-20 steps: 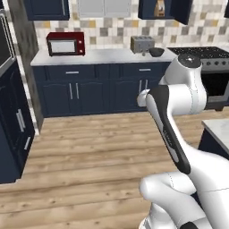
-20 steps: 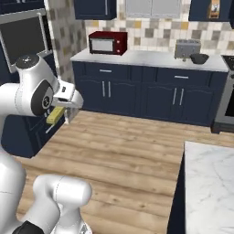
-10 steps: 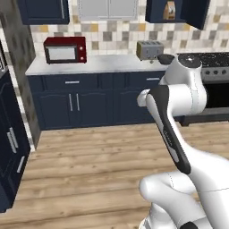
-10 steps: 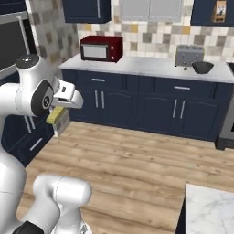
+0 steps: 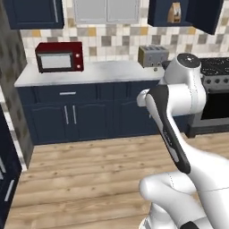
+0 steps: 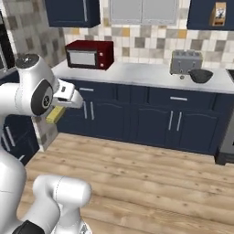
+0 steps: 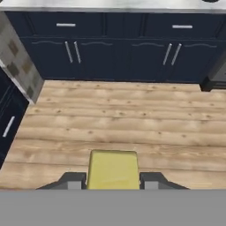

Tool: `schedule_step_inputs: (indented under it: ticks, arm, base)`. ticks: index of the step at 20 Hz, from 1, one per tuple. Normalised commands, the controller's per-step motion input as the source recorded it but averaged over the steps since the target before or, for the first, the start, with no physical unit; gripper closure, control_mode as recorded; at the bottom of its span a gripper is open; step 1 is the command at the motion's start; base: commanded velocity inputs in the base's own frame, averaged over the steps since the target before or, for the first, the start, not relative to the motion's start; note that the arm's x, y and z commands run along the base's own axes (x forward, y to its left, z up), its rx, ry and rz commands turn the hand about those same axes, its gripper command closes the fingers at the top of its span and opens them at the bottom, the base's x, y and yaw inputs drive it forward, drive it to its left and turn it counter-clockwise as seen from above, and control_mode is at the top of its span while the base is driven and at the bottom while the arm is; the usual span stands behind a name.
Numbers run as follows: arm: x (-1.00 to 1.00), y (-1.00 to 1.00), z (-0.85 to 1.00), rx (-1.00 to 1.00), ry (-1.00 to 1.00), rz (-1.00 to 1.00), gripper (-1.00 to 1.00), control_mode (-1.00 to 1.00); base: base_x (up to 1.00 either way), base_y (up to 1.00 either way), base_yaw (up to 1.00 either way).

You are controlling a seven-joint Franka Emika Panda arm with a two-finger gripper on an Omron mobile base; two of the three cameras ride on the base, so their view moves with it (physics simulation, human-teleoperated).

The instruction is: Pick the egg and butter from the fridge and place them by the bowl for mixing.

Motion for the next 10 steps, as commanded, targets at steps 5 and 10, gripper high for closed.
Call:
schedule_step_inputs:
  ticks: [5,10]
  arm:
    - [0.00,0.00,0.00,0.00,0.00,0.00,1.00,1.00]
    - [0.00,0.00,0.00,0.00,0.00,0.00,1.00,1.00]
  base:
    - [0.58,-0.04,-0.30]
    - [0.58,-0.03,-0.31]
